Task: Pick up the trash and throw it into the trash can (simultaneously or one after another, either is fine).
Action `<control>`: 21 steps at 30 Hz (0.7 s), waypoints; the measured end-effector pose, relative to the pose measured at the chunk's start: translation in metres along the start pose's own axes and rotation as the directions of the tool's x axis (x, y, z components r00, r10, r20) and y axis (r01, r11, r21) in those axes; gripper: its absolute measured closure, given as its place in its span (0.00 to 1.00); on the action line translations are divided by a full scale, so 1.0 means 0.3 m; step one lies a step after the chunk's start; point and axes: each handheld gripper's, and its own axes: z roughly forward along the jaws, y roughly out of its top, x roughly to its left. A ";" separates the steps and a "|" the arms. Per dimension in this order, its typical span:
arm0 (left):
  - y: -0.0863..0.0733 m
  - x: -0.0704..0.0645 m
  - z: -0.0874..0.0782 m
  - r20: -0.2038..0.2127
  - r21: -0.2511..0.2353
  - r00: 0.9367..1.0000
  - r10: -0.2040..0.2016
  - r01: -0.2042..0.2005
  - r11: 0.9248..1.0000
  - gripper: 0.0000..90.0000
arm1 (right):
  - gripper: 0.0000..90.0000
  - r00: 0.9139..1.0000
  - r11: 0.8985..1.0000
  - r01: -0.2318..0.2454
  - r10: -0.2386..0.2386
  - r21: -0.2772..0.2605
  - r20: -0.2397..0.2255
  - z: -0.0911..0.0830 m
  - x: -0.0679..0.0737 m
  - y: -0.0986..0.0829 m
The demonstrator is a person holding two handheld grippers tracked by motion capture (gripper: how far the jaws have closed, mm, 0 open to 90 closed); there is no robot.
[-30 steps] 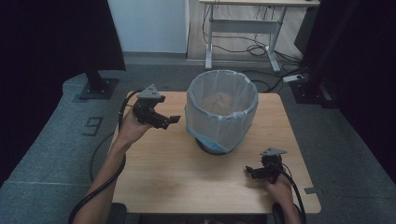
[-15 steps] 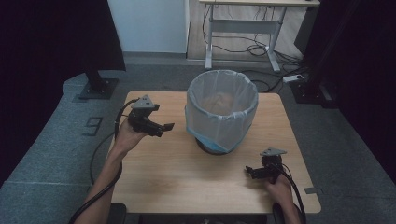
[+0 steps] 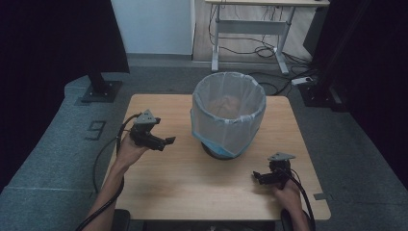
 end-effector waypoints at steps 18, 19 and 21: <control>-0.161 -0.004 0.058 -0.012 0.028 0.999 -0.038 0.038 0.999 0.00 | 0.00 1.000 1.000 0.001 -0.001 0.000 0.000 0.000 0.000 0.000; -0.170 -0.004 0.063 -0.015 0.031 0.999 -0.037 0.038 0.999 0.00 | 0.00 1.000 1.000 0.001 -0.001 0.000 0.000 0.000 0.000 0.000; -0.188 -0.007 0.074 -0.017 0.042 0.999 -0.041 0.042 0.998 0.00 | 0.00 1.000 1.000 0.001 -0.001 0.000 0.000 0.000 0.000 0.000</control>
